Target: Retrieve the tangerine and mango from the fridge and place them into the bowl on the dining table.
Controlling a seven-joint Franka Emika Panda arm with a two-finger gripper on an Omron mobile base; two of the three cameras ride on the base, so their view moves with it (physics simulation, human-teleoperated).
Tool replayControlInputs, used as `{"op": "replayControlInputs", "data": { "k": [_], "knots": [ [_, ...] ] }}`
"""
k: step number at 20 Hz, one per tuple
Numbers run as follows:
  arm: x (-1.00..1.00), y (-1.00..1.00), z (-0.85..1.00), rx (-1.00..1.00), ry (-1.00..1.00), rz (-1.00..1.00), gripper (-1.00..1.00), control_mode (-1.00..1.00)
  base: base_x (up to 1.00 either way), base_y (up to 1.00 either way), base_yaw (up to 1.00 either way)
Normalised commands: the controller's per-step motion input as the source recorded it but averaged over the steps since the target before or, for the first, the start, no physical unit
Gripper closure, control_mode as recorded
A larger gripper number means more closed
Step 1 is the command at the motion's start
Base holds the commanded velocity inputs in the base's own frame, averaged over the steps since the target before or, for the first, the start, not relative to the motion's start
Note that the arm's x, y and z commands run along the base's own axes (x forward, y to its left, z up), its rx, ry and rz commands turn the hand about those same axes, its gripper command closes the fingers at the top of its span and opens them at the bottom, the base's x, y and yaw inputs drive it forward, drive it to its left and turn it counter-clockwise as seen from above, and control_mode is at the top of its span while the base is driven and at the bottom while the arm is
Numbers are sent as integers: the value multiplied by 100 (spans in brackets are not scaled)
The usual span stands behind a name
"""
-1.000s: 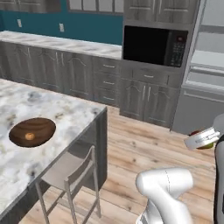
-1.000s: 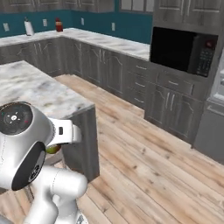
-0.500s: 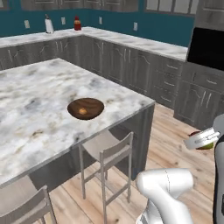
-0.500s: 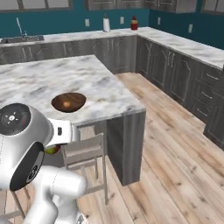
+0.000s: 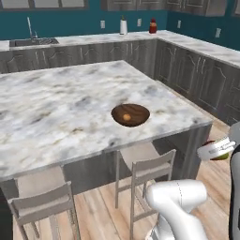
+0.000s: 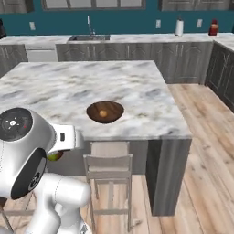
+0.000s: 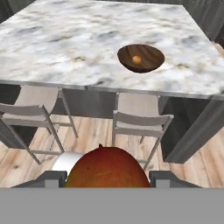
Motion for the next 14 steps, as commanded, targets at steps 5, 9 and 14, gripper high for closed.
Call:
{"op": "replayControlInputs", "data": {
  "k": [5, 9, 14],
  "knots": [
    [0, 0, 0, 0, 0, 0, 100, 100, 83, -85, 37],
    [0, 0, 0, 0, 0, 0, 100, 100, 92, -79, 30],
    [0, 0, 0, 0, 0, 0, 100, 100, 91, -16, 22]
  ]
}}
